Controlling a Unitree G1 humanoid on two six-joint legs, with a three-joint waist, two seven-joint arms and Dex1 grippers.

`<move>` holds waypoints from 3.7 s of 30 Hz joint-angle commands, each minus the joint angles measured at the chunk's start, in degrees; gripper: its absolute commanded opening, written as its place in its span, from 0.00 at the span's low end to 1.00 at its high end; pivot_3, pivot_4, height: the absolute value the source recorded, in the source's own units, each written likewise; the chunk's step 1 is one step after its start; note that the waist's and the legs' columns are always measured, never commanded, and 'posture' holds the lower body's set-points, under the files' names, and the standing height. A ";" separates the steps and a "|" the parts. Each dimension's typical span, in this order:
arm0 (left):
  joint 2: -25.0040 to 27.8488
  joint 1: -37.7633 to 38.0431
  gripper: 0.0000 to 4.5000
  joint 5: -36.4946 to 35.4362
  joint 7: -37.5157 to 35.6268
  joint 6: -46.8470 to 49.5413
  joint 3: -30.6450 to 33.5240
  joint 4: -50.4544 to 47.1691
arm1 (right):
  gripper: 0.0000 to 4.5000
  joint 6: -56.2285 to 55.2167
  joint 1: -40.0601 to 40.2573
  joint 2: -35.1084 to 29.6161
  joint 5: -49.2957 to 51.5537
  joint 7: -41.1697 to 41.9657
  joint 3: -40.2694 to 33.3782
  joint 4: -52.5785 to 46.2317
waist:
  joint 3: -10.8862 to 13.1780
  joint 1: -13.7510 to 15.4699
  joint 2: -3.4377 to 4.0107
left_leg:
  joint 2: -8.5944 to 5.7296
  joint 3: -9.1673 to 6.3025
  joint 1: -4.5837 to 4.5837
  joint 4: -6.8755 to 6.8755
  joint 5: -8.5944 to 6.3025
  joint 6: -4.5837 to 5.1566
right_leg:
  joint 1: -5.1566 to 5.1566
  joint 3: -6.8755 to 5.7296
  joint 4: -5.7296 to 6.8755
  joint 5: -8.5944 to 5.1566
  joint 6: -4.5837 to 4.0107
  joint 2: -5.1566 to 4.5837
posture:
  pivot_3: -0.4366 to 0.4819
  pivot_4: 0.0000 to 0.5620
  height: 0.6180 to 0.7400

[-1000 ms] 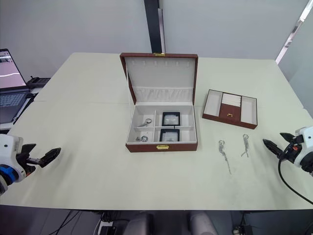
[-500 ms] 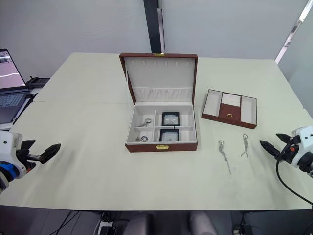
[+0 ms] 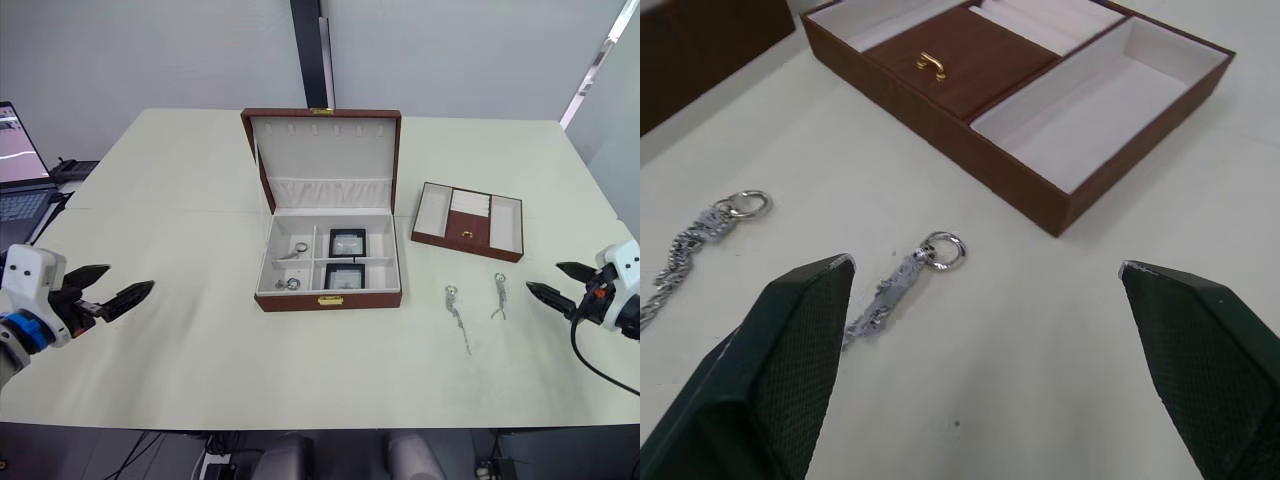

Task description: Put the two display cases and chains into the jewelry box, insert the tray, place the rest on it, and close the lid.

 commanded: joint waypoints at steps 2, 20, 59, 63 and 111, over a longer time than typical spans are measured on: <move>2.69 -3.40 0.99 -4.08 -3.55 2.89 -5.11 -7.94 | 1.00 -0.13 -8.00 -3.96 -1.86 6.11 4.67 2.74 | 0.00 -0.09 0.00 | 0.00 -0.01 0.02 0.00 0.00 0.00 | 0.00 -0.01 0.00 0.00 0.00 0.00 | 0.48 0.27 1.00; -13.80 -30.39 0.99 2.09 -10.78 -10.71 -35.05 -1.21 | 1.00 -21.88 -42.35 5.33 -23.18 9.42 24.11 42.47 | 0.09 -0.14 0.11 | -0.03 0.14 0.11 0.06 0.03 -0.03 | 0.04 0.09 -0.01 0.02 -0.02 -0.04 | 0.48 0.27 1.00; -21.01 -26.75 1.00 6.38 -9.20 -21.33 -37.30 -1.11 | 0.00 -27.60 -46.78 10.86 -31.74 1.02 24.87 52.01 | 0.09 -0.31 0.16 | -0.05 0.16 0.15 0.06 0.16 -0.27 | 0.06 0.11 0.07 0.02 -0.01 -0.10 | 0.48 0.27 1.00; -20.39 -25.79 1.00 6.16 -8.52 -20.91 -36.74 -2.46 | 0.00 -27.76 -47.06 10.07 -31.02 2.37 24.23 51.37 | 0.10 -0.30 0.17 | -0.05 0.16 0.15 0.05 0.16 -0.26 | 0.06 0.11 0.06 0.02 -0.01 -0.10 | 0.48 0.27 1.00; -18.21 13.00 1.00 1.56 10.79 -17.11 -15.74 -27.01 | 0.00 18.20 -25.10 1.54 -5.38 11.72 31.52 -37.89 | 0.37 -0.05 0.31 | -0.05 0.03 0.10 0.00 0.02 -0.03 | 0.03 0.01 -0.03 -0.02 0.04 -0.12 | 0.48 0.27 1.00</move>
